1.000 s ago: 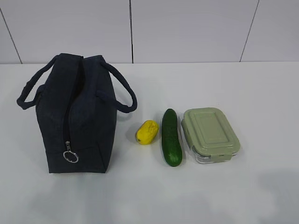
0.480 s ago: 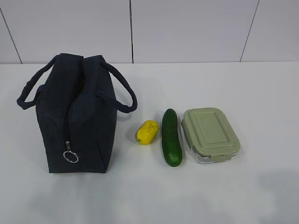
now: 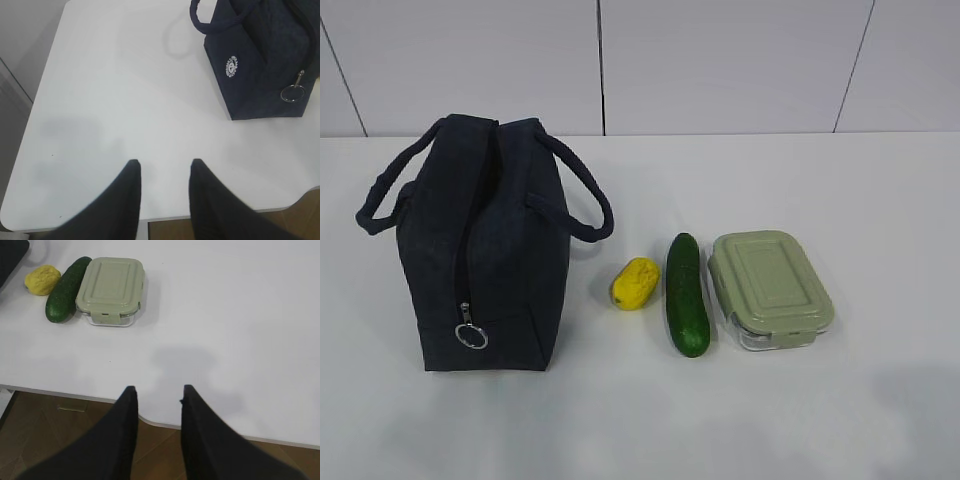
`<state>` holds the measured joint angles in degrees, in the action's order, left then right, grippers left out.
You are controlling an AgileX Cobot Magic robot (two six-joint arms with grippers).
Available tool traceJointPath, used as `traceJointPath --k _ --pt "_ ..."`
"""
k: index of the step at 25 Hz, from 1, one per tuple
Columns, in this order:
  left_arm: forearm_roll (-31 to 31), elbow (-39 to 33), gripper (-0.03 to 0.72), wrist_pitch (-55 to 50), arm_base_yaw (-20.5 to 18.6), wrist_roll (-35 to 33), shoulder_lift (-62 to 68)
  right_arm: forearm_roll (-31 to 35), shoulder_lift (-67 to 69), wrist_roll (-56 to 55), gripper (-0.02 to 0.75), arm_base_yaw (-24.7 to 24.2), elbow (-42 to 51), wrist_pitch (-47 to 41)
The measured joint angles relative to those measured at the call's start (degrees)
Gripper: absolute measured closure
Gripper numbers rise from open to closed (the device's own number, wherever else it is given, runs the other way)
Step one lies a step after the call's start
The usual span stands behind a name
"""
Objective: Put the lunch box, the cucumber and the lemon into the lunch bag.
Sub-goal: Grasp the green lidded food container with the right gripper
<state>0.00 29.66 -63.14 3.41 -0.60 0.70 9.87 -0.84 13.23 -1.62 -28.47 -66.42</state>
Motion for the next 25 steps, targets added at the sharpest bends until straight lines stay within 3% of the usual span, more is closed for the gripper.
traceJointPath --k 11,16,25 --pt "0.0 0.0 0.451 0.0 0.0 0.0 0.0 1.9 0.0 0.0 0.501 0.0 0.0 0.1" --pt "0.0 0.0 0.451 0.0 0.0 0.0 0.0 11.06 2.65 0.0 0.501 0.0 0.0 1.79" --pt "0.0 0.0 0.452 0.0 0.0 0.0 0.0 25.07 22.27 2.9 0.501 0.08 0.0 9.09"
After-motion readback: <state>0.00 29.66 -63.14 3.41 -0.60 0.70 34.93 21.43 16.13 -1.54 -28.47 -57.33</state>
